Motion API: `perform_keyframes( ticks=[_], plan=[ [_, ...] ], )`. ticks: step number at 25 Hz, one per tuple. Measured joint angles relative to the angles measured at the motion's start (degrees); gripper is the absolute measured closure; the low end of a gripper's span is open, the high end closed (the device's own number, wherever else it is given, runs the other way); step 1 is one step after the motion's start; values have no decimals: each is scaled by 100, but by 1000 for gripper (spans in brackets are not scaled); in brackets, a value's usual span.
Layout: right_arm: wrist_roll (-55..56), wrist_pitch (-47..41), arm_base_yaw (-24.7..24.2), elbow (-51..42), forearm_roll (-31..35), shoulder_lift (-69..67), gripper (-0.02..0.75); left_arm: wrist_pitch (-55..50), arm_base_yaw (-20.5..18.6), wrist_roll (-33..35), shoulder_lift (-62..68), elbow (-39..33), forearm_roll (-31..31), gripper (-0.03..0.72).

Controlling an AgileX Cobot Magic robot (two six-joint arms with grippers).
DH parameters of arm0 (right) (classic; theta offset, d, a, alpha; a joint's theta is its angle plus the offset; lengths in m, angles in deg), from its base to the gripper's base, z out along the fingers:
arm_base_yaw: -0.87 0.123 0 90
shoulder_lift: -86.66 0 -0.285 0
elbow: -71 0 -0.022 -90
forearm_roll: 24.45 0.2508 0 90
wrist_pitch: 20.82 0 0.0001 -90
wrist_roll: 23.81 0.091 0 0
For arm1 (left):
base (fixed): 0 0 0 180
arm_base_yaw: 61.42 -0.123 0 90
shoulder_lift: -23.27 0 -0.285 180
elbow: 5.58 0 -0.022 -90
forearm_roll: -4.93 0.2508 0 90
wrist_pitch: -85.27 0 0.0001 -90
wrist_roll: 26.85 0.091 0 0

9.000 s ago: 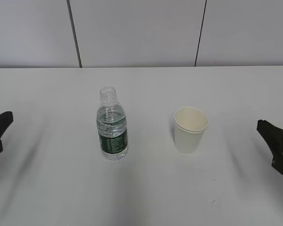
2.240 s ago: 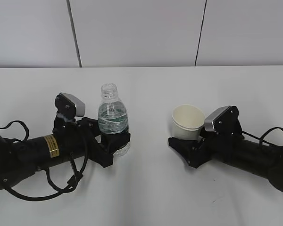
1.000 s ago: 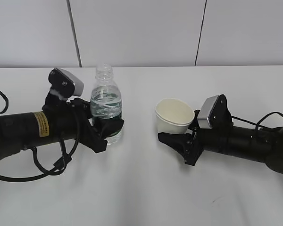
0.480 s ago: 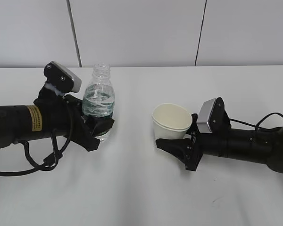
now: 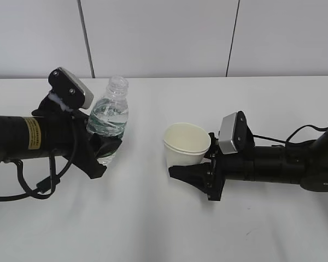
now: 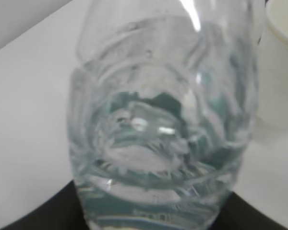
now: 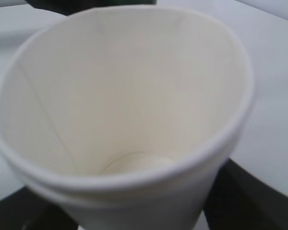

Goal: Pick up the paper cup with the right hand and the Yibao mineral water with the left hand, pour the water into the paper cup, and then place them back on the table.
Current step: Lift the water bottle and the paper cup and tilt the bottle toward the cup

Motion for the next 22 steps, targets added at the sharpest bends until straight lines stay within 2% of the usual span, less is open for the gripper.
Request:
perform_keyframes(
  ticks=[5, 14, 22],
  plan=[
    [51, 0, 44, 142, -143, 0, 216, -615, 3, 101, -41, 277, 369, 350],
    [345, -218, 61, 818, -214, 0, 217, -528, 3, 111, -58, 318, 719, 350],
    [412, -640, 407, 962, -213, -34, 217, -379, 3, 111, -58, 318, 858, 351]
  ],
)
